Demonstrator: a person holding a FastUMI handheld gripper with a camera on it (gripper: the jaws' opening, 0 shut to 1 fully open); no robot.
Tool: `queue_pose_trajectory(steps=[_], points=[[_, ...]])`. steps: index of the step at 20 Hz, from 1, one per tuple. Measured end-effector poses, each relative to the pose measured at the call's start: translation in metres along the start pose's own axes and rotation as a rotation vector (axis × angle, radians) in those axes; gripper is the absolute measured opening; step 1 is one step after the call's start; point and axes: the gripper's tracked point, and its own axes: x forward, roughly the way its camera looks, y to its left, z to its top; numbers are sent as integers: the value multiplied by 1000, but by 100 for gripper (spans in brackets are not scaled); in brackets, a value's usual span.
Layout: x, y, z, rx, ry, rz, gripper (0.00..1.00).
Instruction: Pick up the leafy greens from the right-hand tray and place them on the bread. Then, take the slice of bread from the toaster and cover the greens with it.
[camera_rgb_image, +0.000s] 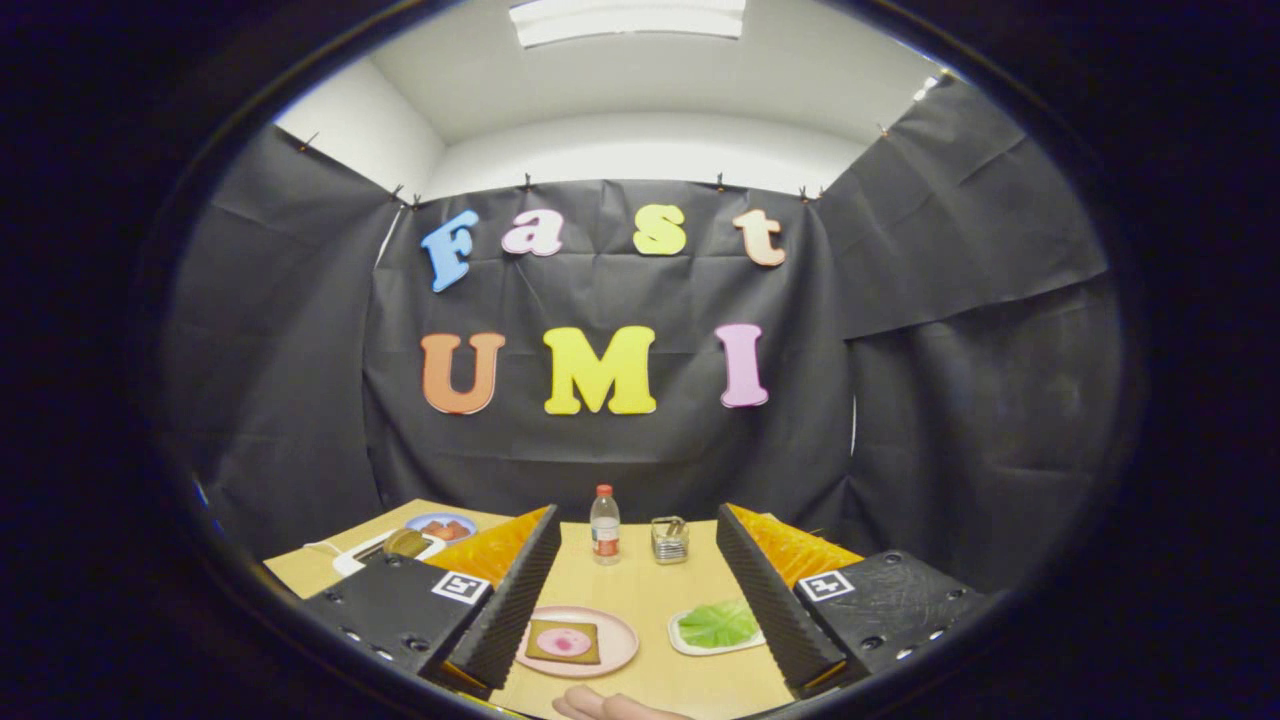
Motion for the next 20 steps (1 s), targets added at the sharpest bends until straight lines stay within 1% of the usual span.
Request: queue_pose_trajectory(steps=[4,9,12,14,20], points=[[5,1,-7,-6,14,9,95],[15,-14,-15,-2,32,-25,95],[28,-31,-28,-32,55,-58,95],[43,-46,-40,-47,84,-81,95],[104,-95,-89,-79,181,-109,96]])
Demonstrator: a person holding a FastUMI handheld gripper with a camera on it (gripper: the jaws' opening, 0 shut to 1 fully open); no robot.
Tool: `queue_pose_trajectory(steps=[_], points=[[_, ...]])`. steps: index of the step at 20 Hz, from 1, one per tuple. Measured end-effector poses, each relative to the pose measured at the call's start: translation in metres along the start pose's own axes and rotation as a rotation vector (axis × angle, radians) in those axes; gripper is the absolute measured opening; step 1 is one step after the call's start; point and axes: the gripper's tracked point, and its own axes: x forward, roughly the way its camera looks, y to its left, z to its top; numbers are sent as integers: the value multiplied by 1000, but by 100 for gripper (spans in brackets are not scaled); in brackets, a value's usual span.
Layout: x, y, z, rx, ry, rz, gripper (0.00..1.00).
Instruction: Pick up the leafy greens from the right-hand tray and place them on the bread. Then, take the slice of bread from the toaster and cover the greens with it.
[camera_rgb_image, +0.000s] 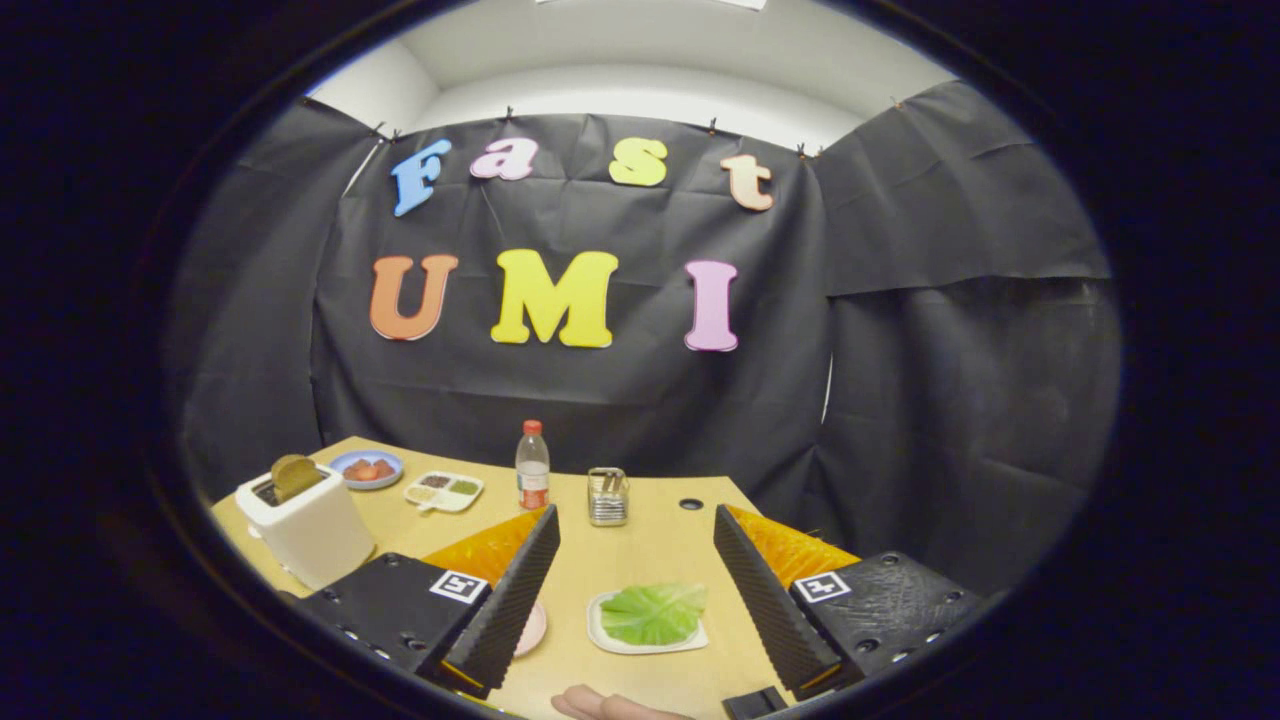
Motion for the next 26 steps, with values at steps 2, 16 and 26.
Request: queue_pose_trajectory(steps=[2,16,26], points=[[32,-14,-20,-3,49,-11,95],[185,-81,-207,-17,517,-104,96],[193,-57,-230,-88,589,-69,67]])
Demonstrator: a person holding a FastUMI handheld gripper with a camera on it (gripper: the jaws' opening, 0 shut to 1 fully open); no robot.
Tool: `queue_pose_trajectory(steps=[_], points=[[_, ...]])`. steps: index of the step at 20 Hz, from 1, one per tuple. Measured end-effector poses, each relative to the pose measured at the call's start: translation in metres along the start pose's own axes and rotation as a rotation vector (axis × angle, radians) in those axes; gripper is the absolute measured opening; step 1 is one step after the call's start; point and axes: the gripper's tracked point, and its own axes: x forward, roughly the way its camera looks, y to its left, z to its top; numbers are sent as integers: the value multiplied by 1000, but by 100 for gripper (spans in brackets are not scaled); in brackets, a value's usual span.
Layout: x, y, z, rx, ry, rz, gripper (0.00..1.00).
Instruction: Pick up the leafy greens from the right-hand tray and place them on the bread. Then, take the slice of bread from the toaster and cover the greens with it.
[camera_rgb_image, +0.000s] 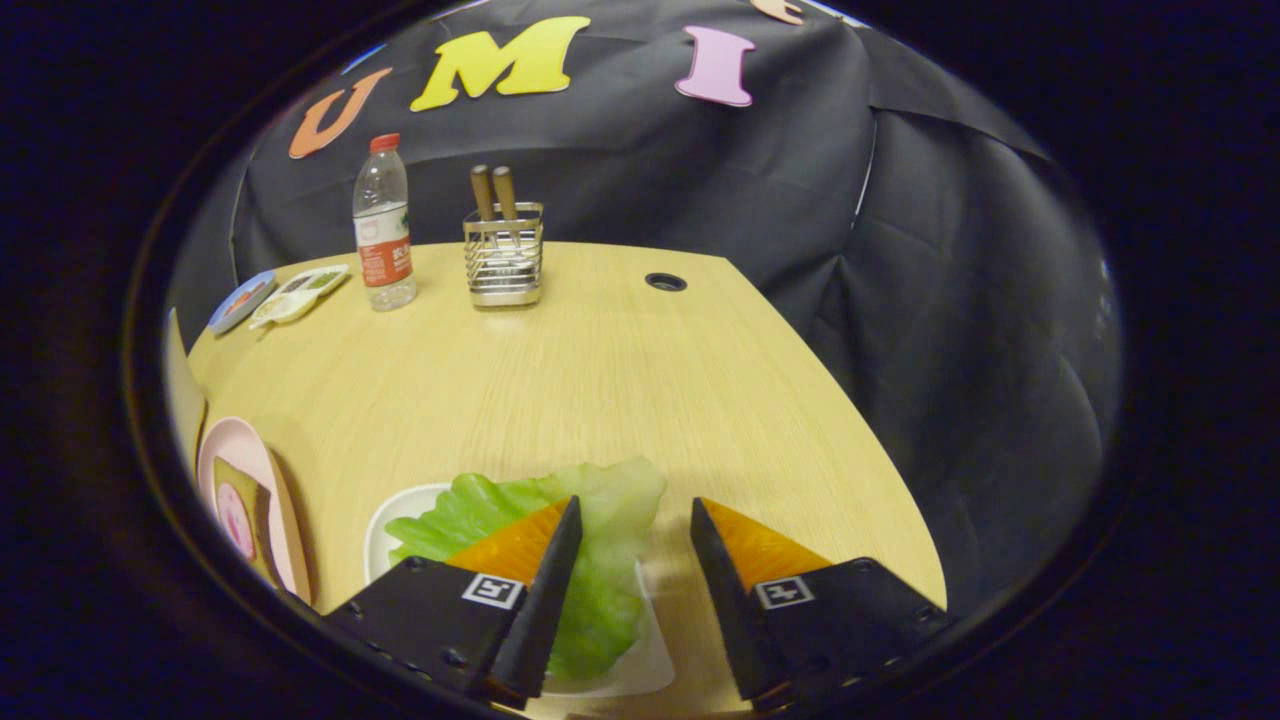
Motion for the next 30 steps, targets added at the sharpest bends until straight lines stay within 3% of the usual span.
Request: queue_pose_trajectory(steps=[3,5,7,8,9,21,30], points=[[0,5,1,-53,-13,-32,35],[-5,4,3,-68,-26,-54,25],[-9,4,6,-41,-42,-44,8],[-18,4,2,-28,-42,-46,7],[-20,3,6,-17,-50,-43,1],[-142,33,57,61,-296,65,0],[-231,142,66,-24,-430,230,0]])
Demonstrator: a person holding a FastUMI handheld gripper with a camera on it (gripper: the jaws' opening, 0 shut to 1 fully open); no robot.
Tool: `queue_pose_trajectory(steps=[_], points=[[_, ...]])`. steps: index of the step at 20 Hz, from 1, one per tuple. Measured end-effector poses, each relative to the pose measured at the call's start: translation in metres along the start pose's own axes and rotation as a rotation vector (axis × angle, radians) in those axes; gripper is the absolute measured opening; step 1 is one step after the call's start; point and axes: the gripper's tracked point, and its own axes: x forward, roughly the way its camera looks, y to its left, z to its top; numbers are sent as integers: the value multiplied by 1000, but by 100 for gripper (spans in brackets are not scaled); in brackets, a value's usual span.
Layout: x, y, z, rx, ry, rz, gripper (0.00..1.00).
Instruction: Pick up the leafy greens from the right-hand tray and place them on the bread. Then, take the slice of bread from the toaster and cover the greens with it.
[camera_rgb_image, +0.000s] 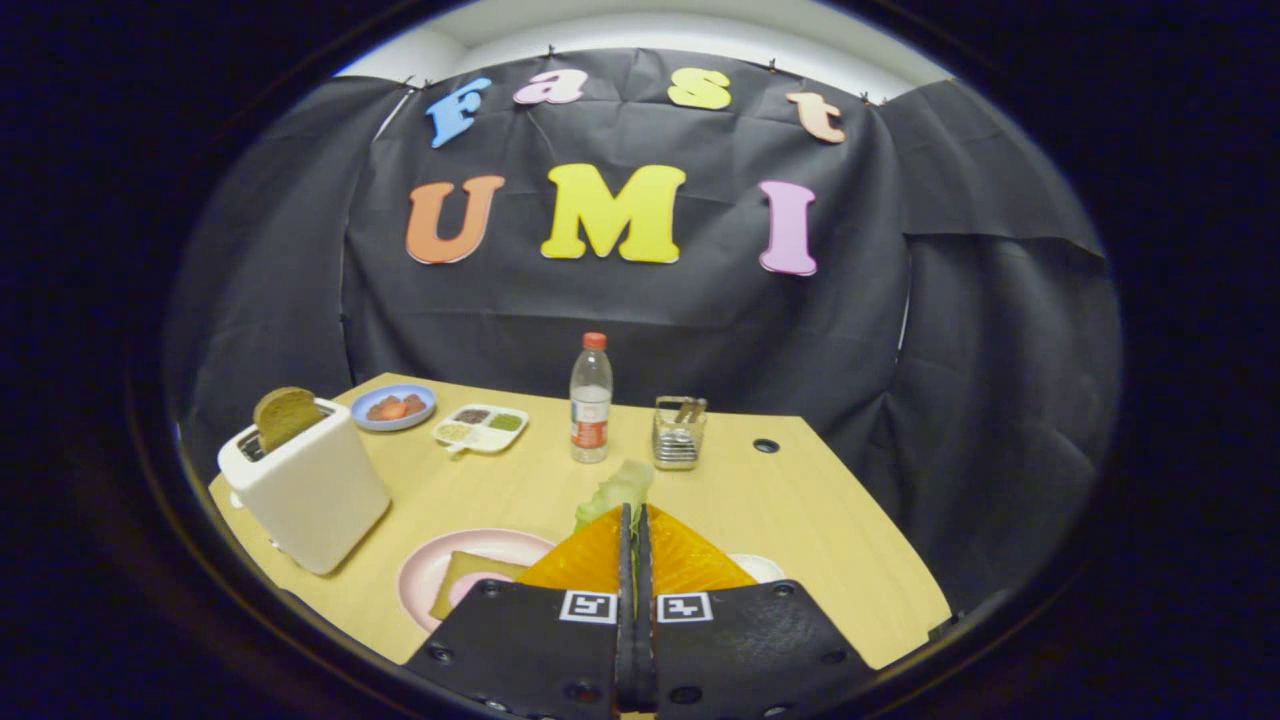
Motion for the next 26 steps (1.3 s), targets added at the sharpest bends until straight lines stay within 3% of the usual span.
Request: queue_pose_trajectory(steps=[4,10,14,19,26], points=[[-15,63,-3,-40,-14,97,0],[-14,158,-33,-24,61,314,0],[31,154,-65,-7,139,296,0],[72,120,-85,2,179,210,0],[96,96,-107,-34,229,158,0]])
